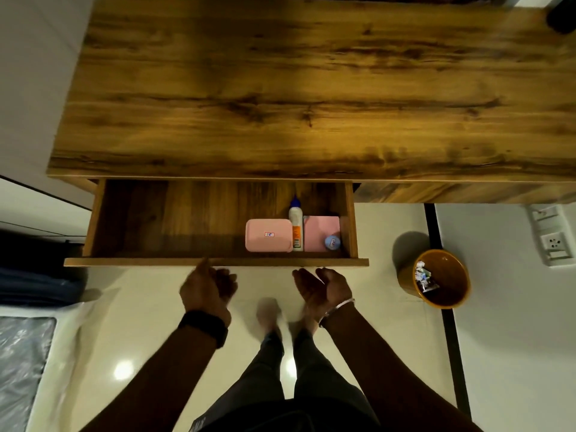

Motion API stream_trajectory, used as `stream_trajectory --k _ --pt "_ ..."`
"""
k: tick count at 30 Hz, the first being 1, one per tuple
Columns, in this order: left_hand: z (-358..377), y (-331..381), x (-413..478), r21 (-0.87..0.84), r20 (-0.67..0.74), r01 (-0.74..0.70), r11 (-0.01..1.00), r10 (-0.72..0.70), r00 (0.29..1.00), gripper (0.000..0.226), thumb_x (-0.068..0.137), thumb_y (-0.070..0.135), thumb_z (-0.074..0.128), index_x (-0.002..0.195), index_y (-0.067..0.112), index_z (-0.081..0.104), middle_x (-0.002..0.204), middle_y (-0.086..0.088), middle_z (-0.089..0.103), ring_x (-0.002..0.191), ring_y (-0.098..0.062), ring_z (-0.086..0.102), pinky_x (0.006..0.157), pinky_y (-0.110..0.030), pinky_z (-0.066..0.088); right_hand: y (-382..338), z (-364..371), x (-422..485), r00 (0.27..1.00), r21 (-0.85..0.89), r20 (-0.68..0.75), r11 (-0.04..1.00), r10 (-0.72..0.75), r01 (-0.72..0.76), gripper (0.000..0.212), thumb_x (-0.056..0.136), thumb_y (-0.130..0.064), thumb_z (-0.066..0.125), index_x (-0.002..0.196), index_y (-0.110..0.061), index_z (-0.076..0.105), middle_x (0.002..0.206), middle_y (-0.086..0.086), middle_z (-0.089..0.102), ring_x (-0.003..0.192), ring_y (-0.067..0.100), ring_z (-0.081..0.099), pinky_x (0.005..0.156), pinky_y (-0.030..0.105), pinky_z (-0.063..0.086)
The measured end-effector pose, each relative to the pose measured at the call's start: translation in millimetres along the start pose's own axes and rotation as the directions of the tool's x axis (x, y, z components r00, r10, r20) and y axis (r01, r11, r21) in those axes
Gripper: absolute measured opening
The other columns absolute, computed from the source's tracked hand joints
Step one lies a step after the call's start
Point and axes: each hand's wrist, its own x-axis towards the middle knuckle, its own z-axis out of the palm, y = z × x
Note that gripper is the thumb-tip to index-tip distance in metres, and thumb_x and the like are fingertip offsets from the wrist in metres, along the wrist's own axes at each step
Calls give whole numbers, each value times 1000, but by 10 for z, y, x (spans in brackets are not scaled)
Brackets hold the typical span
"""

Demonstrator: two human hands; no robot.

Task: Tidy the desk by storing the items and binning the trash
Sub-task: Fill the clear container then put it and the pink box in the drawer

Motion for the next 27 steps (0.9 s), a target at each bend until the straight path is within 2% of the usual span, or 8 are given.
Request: stream_trajectory --k 1,3,6,9,12,16,22,27 --pt "-75 -71 53 -108 -6 121 987 -122 992 17 103 21 55 96 7 60 98 -19 64 78 -31 65 69 -41 58 3 12 -2 1000 53 4 999 -8 8 42 100 -19 54 137 -2 48 119 34 65 112 47 65 89 52 58" --pt "-137 -109 167 -235 31 185 954 -183 983 29 105 15 51 130 1 53 130 -26 56 100 -39 64 94 -51 54 26 46 -4 1000 106 10 994 -24 23 41 100 -21 54 136 -2 49 119 34 65 113 47 64 98 56 53" --pt "-87 -108 266 -322 57 207 924 -200 978 47 106 14 48 150 2 37 144 -28 49 111 -41 61 98 -54 51 97 91 7 1000 144 0 989 -26 25 41 101 -26 51 134 -2 48 125 35 60 113 49 62 103 59 48" --pt "-41 -98 307 -290 89 259 921 -243 966 41 107 13 47 146 4 40 144 -30 48 108 -41 62 102 -53 49 140 135 27 1000 151 10 988 -15 13 43 101 -32 51 132 -2 47 128 36 57 115 52 61 101 58 49" --pt "-16 -93 408 -305 112 286 908 -265 958 27 106 13 48 131 3 50 144 -31 47 124 -44 57 106 -53 48 133 226 55 1000 163 25 987 -11 7 44 101 -35 52 131 -3 48 125 37 59 114 53 61 100 57 51" --pt "90 -16 567 -319 135 279 906 -248 959 44 106 22 49 144 1 44 142 -32 51 130 -43 56 93 -49 53 55 398 127 999 187 45 982 -5 -3 42 100 -36 52 127 -3 49 126 37 60 116 53 61 104 57 48" --pt "394 173 764 -250 218 287 925 -235 947 16 109 19 44 106 8 57 119 -29 60 111 -39 65 88 -44 54 -137 738 249 993 197 111 980 -48 26 41 98 -31 56 126 -2 47 128 37 58 120 50 59 105 58 47" --pt "685 330 977 -167 280 261 951 -208 937 28 109 26 43 122 3 53 117 -26 65 110 -34 67 87 -43 57 -322 1042 378 987 195 141 979 -79 50 47 98 -35 59 129 -2 47 130 37 56 118 48 61 105 57 47"
